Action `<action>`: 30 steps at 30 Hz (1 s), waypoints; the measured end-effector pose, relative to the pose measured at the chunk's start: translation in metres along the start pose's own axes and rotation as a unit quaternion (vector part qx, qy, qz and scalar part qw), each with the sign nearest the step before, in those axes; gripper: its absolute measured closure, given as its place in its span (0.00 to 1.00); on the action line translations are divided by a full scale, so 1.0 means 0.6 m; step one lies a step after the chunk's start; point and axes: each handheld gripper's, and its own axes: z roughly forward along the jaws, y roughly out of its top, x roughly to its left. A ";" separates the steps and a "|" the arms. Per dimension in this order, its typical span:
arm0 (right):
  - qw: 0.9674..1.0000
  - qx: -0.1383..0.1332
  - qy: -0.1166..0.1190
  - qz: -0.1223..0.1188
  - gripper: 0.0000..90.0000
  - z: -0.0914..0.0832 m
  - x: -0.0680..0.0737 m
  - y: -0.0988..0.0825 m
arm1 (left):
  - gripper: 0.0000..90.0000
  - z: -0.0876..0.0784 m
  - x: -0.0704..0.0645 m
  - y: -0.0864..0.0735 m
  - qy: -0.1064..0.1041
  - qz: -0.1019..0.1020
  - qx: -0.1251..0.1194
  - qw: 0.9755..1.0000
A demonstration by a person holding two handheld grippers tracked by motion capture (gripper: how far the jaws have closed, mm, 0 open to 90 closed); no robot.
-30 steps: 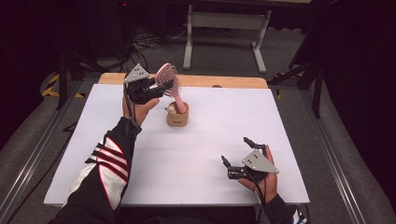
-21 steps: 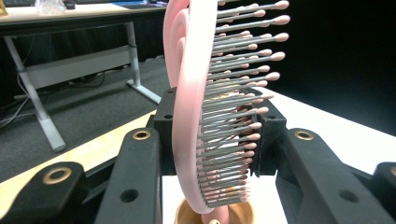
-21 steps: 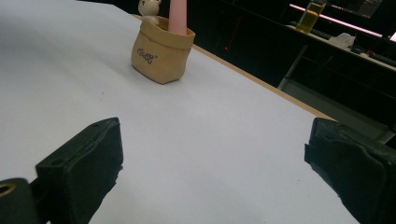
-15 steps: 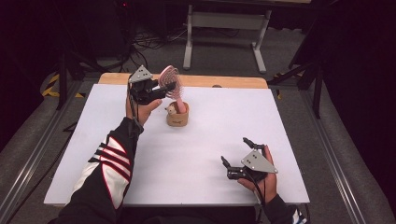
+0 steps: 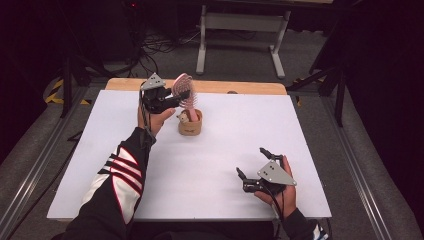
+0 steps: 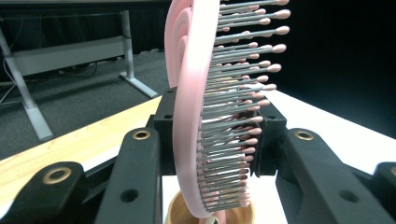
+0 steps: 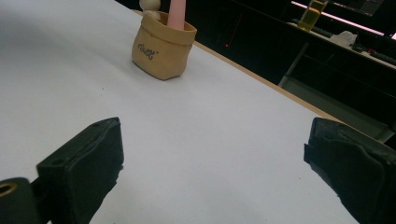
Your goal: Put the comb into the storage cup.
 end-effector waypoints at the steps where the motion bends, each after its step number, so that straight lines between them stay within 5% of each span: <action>1: 1.000 0.000 0.000 0.000 0.05 0.000 0.000 0.000 | 0.71 0.002 0.001 -0.001 0.001 0.000 -0.002 1.000; 15: 1.000 0.004 0.003 -0.002 0.05 0.002 0.002 -0.001 | 0.70 0.008 0.002 -0.012 -0.003 -0.011 -0.007 1.000; 30: 1.000 0.008 0.006 -0.006 0.05 0.005 0.004 -0.002 | 0.67 -0.001 0.029 -0.025 0.032 -0.046 -0.012 0.998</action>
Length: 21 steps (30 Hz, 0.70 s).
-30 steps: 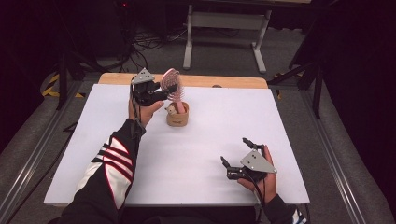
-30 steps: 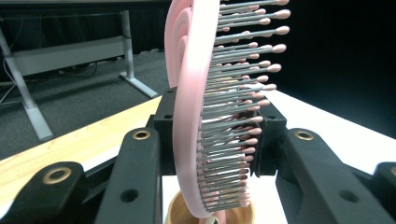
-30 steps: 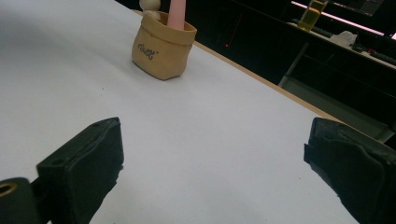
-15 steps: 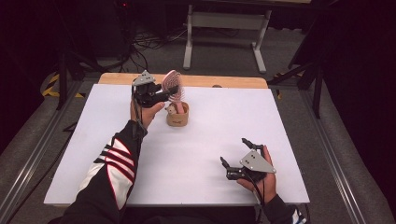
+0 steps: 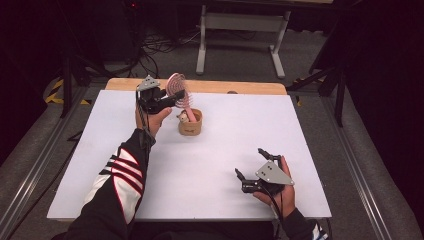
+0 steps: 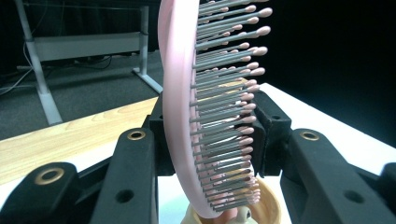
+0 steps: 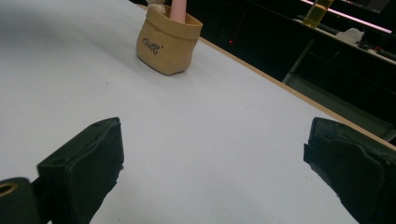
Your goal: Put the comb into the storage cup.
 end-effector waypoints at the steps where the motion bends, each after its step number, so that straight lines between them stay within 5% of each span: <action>1: 1.000 0.000 0.000 0.000 0.05 0.000 0.000 0.000 | 0.67 -0.001 0.002 0.000 0.003 0.001 0.002 1.000; 21: 1.000 0.004 0.005 -0.004 0.05 0.002 0.002 -0.001 | 0.63 -0.013 0.031 -0.015 0.030 -0.028 0.005 0.999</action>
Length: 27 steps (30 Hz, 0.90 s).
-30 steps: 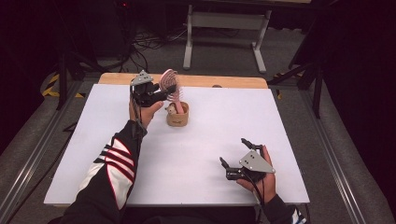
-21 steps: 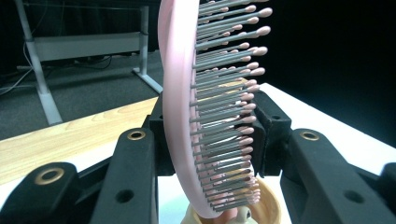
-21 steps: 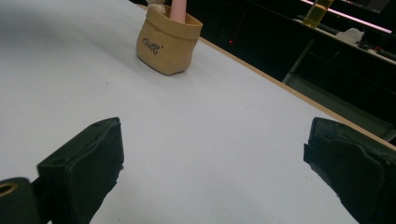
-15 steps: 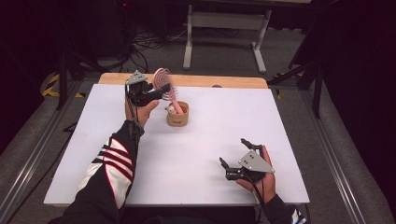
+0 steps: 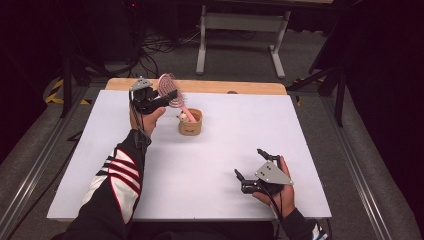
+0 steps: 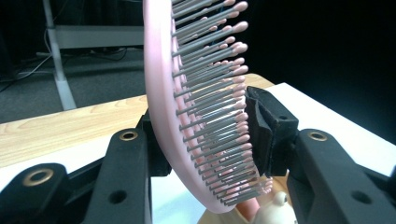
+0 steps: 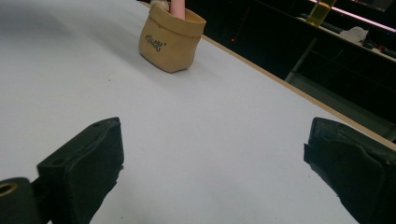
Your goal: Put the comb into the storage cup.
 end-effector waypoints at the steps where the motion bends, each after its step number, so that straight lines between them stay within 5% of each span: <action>1: 1.000 0.000 0.000 0.000 0.05 0.000 0.000 0.000 | 0.62 -0.001 0.002 -0.001 0.000 -0.001 -0.001 1.000; 22: 1.000 0.002 0.004 -0.001 0.05 0.001 0.002 0.000 | 0.58 -0.007 0.011 -0.008 -0.001 -0.009 0.004 1.000; 27: 1.000 0.005 0.007 -0.005 0.05 0.002 0.002 0.000 | 0.57 -0.009 0.010 -0.005 0.002 0.003 0.009 1.000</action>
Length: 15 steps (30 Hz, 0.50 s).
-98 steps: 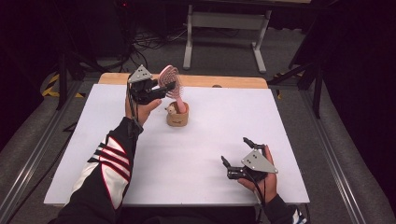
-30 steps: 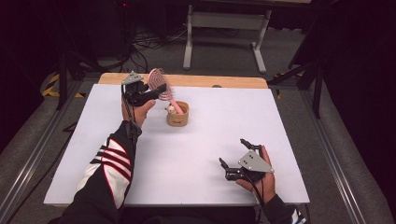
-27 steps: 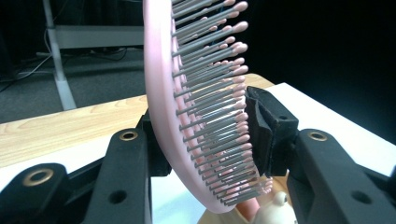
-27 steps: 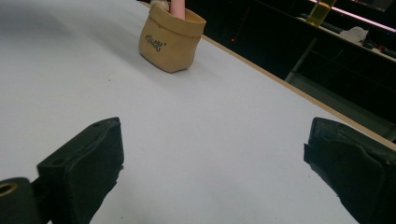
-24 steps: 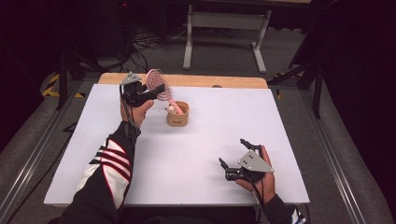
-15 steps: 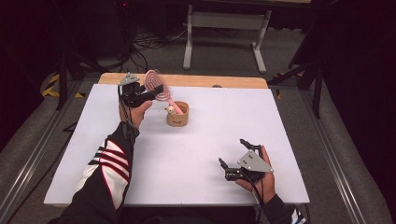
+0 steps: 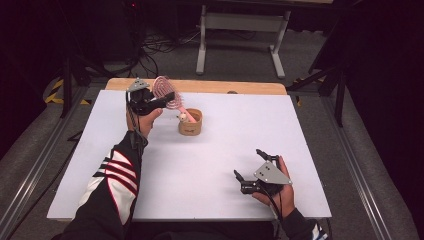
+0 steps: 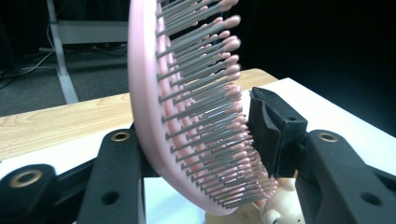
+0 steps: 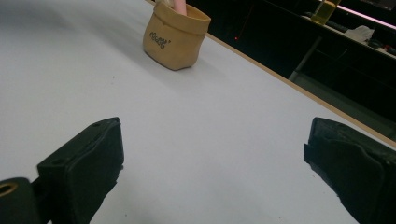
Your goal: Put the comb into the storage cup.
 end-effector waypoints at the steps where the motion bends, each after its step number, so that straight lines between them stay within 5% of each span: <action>1: 1.000 0.000 0.001 -0.001 0.05 0.000 0.000 0.000 | 0.55 0.000 0.000 0.001 0.001 0.005 0.001 1.000; 15: 1.000 0.002 0.003 -0.006 0.05 0.001 0.002 0.000 | 0.30 -0.014 -0.003 0.009 0.001 0.022 0.000 1.000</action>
